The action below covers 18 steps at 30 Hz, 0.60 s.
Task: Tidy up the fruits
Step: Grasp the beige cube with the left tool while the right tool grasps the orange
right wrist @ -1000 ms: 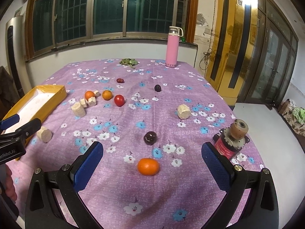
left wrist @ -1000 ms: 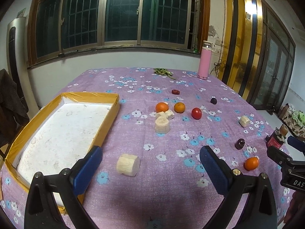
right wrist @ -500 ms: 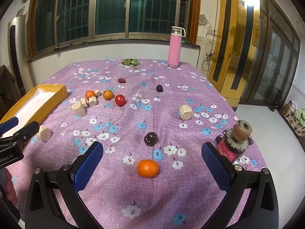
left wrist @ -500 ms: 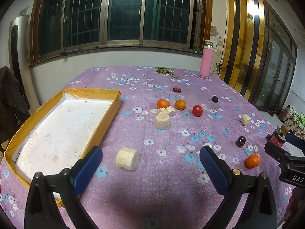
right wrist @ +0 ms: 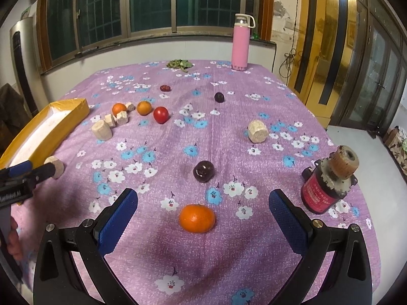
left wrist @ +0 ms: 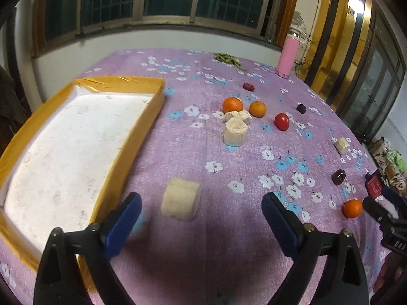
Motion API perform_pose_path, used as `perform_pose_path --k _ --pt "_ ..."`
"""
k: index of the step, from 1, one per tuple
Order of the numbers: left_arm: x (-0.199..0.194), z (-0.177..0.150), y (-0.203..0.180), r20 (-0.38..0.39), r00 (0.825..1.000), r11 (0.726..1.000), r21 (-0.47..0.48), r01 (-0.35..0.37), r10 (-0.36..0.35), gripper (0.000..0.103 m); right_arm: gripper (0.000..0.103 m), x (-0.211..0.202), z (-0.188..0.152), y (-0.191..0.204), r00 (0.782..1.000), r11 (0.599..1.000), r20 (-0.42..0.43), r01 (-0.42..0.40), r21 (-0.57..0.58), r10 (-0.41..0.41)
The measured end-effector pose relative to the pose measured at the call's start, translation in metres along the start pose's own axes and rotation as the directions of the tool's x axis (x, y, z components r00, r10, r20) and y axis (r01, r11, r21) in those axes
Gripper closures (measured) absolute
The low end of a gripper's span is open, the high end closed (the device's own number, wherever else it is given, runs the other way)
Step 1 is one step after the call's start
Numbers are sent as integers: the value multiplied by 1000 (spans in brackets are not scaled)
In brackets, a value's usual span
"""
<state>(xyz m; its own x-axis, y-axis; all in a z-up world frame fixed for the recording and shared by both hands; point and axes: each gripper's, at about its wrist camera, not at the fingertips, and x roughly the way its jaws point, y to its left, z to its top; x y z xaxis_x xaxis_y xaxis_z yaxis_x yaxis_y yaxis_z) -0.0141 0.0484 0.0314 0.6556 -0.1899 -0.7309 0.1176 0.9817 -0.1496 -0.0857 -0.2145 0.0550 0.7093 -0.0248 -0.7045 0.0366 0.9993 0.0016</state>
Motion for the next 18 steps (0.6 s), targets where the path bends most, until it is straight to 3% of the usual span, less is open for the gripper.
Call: perform_pose_path --k 5,8,13,18 --pt "17 8 -6 -59 998 999 40 29 -27 22 0 7 -5 -3 1000 1000 -25 -8 12 9" --pt "23 10 -1 -79 996 999 14 41 -40 29 0 11 -7 -6 999 1000 -36 -11 17 11" --pt "24 13 7 -83 996 999 24 32 -30 58 0 16 -6 -16 998 999 -48 -25 38 26" --pt "21 12 12 -108 992 998 4 62 -61 59 0 26 -4 -25 992 992 -73 -93 80 99"
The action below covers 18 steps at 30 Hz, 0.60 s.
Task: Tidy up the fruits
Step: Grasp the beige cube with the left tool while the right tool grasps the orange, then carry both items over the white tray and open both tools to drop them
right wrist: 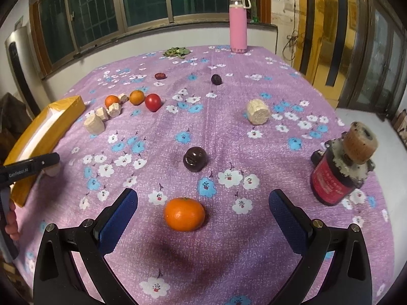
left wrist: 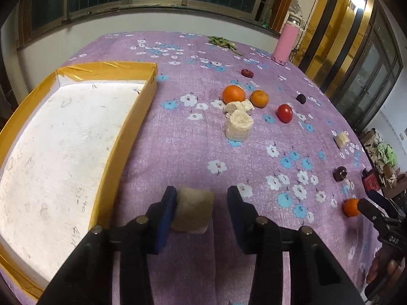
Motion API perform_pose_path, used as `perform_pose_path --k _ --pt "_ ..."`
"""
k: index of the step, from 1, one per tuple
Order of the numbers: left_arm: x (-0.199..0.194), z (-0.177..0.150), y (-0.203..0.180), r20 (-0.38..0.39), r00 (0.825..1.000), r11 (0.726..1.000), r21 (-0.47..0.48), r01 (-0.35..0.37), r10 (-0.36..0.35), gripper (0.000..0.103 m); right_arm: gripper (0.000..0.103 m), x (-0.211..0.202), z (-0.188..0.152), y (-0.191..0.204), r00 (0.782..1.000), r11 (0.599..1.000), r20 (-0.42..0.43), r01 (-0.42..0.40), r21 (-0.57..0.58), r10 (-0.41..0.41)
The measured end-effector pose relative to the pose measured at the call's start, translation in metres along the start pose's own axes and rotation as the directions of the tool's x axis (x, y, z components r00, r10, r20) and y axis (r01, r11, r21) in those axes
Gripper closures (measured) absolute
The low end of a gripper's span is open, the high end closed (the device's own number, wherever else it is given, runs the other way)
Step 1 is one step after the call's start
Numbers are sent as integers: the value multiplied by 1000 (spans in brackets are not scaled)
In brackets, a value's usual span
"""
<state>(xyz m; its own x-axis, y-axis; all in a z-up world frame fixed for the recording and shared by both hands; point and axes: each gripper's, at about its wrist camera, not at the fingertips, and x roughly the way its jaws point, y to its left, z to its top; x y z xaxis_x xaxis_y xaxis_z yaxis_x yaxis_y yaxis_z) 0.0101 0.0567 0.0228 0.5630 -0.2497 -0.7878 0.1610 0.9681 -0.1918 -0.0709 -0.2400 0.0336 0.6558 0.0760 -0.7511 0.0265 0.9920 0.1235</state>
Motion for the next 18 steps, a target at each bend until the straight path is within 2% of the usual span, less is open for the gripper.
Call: perform_pose_path --k 3,6,8,10,11,13,14,15,18 --pt "-2 -2 -2 -1 1000 1000 25 2 -2 58 5 7 1 1 998 999 -41 -46 -3 46" --pt "1 -2 1 -20 1000 999 35 25 -24 51 23 13 -2 6 995 997 -81 -65 -31 62" --pt "6 -3 3 -43 998 999 27 40 -38 51 29 18 -4 10 993 997 -110 -56 -53 50" --pt "7 -4 3 -43 998 999 35 42 -41 51 43 22 -7 11 990 997 -129 -59 -58 51" --pt "7 -4 3 -40 998 998 39 43 -41 51 45 20 -7 12 992 996 -120 -57 -67 48" --pt "6 -4 3 -30 999 999 43 34 -33 62 62 20 -7 13 991 995 -125 -66 -71 56" --pt "7 -4 5 -30 999 999 41 30 -29 66 65 20 -7 14 990 995 -129 -64 -76 54" --pt "7 -3 8 -30 999 999 27 32 -31 71 68 20 -7 14 991 995 -129 -57 -80 47" --pt "4 -2 16 -31 997 997 -19 75 -75 71 69 18 -10 15 991 995 -130 -50 -84 39"
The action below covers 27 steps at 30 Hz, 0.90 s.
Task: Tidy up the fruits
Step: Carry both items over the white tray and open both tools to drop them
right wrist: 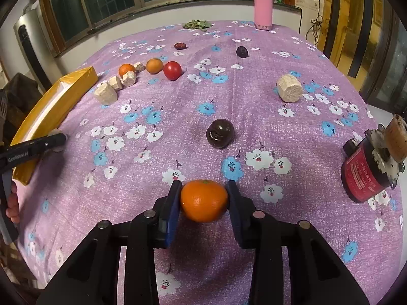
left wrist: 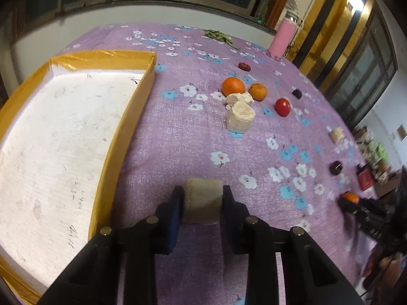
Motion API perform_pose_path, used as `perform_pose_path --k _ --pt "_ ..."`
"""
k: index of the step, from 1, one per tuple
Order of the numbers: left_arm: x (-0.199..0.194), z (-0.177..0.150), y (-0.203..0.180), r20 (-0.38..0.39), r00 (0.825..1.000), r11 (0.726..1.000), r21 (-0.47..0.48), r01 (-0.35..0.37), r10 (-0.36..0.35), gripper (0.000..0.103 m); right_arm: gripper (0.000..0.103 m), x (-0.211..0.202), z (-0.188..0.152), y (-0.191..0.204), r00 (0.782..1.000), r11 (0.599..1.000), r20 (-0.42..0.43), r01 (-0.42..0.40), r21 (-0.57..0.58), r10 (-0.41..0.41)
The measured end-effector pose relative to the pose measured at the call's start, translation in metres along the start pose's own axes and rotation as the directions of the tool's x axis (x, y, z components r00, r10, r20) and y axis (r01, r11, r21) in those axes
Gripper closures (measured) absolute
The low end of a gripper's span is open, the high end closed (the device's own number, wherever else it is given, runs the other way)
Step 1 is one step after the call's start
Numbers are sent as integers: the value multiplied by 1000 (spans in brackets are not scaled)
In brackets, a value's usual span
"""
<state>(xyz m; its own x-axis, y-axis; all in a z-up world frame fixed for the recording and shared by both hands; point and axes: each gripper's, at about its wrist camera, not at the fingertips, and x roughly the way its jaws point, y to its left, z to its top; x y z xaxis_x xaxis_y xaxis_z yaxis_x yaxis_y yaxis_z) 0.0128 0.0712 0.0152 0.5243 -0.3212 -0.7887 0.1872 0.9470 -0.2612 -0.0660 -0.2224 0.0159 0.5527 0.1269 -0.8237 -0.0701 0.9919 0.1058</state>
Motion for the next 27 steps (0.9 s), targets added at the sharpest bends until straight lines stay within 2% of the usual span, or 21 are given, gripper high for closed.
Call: perform_pose_path --k 3,7,12,15,22,27 --pt "-6 -3 -8 11 1000 999 37 -3 2 71 69 -2 0 3 1000 1000 -4 12 -7 -12" --pt "-19 -8 -23 17 999 996 79 47 -48 71 69 -10 -1 8 1000 1000 5 2 -12 -2" --pt "-39 -2 -33 40 994 991 92 99 -103 71 69 -23 3 24 1000 999 29 -3 -43 4" --pt "-51 2 -30 61 992 990 97 106 -112 71 69 -28 10 40 999 997 50 -4 -73 8" --pt "-73 8 11 92 992 995 39 87 -91 71 69 -22 33 96 995 988 70 -66 -138 77" --pt "-89 8 53 114 993 999 -17 40 -38 71 69 -11 53 150 987 968 55 -137 -208 152"
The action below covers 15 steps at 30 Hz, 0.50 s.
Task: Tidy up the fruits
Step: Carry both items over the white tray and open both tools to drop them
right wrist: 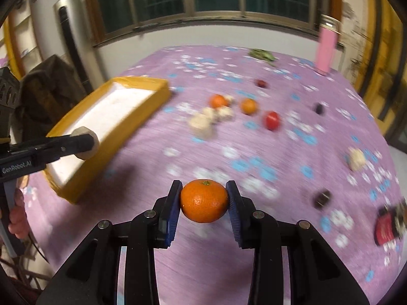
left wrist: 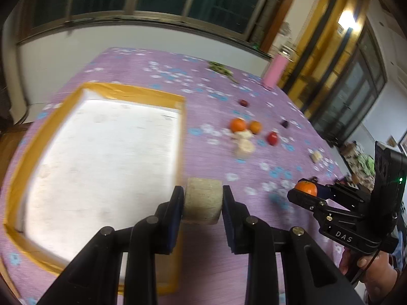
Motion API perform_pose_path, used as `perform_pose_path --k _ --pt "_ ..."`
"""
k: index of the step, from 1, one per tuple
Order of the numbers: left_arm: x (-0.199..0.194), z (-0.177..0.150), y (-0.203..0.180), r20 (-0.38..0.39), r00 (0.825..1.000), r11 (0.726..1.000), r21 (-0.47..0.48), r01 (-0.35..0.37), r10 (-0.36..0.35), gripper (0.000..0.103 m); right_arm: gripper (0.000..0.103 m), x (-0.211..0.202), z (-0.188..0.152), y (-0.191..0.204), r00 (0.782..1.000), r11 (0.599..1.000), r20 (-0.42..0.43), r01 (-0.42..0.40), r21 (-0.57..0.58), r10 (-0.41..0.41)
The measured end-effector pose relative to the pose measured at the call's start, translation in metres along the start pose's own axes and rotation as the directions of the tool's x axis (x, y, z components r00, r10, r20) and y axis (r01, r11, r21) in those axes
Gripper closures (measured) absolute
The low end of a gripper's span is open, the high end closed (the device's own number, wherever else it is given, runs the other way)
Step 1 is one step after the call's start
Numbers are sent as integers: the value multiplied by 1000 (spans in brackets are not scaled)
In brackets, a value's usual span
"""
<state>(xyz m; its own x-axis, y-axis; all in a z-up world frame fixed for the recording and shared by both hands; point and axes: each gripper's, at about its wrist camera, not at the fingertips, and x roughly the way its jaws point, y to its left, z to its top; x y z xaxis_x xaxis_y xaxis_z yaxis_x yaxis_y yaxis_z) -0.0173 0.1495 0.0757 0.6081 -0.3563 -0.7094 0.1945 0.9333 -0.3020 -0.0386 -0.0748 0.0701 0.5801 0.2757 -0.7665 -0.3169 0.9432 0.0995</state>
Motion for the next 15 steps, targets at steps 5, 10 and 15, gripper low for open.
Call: perform_pose_path --k 5,10,15 --pt "-16 5 47 16 998 996 -50 -67 68 71 69 21 26 46 997 995 -9 -75 -61 75" --pt "-20 7 91 8 990 986 -88 -142 144 71 69 42 47 95 989 981 -26 -146 -128 144" --pt "-12 3 127 -30 979 972 -117 -206 203 71 69 71 55 142 976 960 -73 -213 -179 203"
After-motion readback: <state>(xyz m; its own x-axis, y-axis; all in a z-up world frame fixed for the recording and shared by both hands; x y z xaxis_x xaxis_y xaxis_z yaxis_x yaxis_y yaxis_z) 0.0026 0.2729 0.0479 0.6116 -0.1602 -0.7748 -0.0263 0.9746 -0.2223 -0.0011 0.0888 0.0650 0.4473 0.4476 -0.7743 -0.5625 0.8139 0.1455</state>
